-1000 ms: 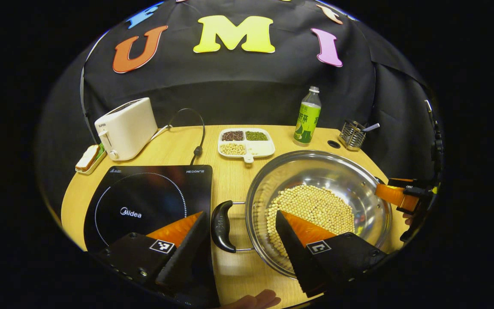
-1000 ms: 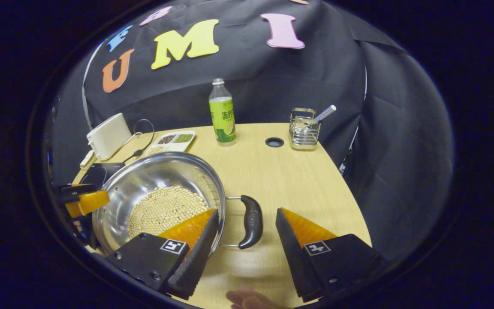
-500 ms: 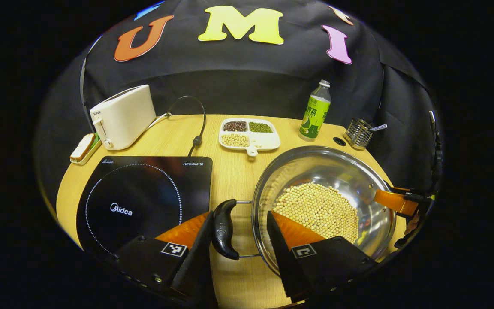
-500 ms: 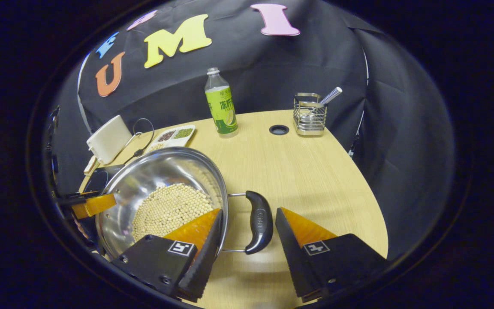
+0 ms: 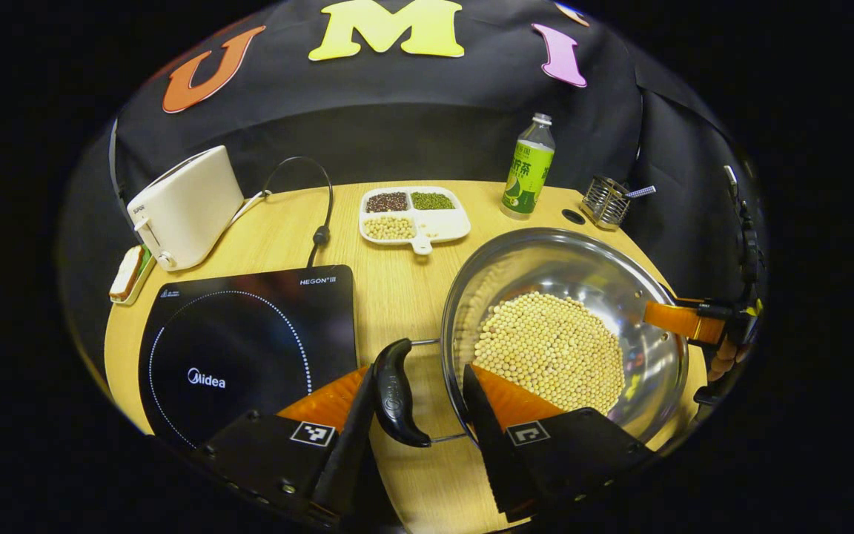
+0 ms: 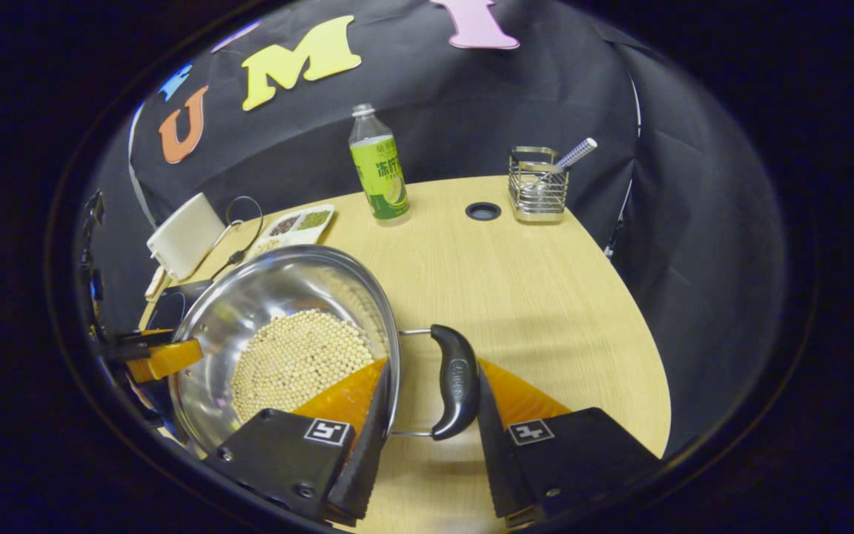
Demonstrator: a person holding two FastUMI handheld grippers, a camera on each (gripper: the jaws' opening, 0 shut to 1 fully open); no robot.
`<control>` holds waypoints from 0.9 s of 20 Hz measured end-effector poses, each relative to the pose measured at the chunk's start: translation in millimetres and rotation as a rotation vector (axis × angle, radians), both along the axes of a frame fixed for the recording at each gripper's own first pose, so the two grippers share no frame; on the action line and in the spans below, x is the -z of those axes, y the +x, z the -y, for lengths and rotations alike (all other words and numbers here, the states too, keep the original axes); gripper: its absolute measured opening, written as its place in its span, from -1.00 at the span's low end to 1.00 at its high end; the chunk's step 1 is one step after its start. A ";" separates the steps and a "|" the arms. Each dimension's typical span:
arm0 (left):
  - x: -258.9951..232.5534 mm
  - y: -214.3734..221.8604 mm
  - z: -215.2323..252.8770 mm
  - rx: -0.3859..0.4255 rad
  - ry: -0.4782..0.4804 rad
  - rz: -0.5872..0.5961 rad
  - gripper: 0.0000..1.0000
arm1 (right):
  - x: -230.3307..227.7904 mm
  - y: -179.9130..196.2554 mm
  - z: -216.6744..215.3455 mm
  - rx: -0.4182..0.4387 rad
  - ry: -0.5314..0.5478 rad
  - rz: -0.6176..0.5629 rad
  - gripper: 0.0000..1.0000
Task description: First push the handle of the pot to place it horizontally, then grasp the pot with both hands and set it on the induction cooktop.
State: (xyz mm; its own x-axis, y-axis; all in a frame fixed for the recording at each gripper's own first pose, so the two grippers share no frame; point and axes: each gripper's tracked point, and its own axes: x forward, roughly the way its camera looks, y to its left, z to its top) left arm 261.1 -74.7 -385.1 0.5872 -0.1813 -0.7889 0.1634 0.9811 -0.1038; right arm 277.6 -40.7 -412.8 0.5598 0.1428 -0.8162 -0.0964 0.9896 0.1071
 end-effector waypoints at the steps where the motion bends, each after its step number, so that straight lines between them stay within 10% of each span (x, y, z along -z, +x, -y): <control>1: 3.5 1.3 1.0 -0.007 -0.011 -0.019 0.39 | -0.3 0.1 0.0 0.001 0.002 -0.005 0.24; 14: -23.1 -32.9 0.3 -0.017 -0.095 -0.060 -0.14 | -38.9 -38.6 0.0 0.050 0.031 -0.037 0.11; 18: -51.1 -45.1 -10.8 -0.020 -0.098 -0.013 0.06 | -69.2 -52.0 -11.0 0.034 0.032 0.003 0.11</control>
State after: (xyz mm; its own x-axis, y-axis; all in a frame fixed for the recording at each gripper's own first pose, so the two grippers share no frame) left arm 215.9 -63.9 -334.0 0.5812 -0.2464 -0.7755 0.1415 0.9691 -0.2018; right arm 225.6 -29.7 -343.6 0.5671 0.1492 -0.8100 -0.0626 0.9884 0.1382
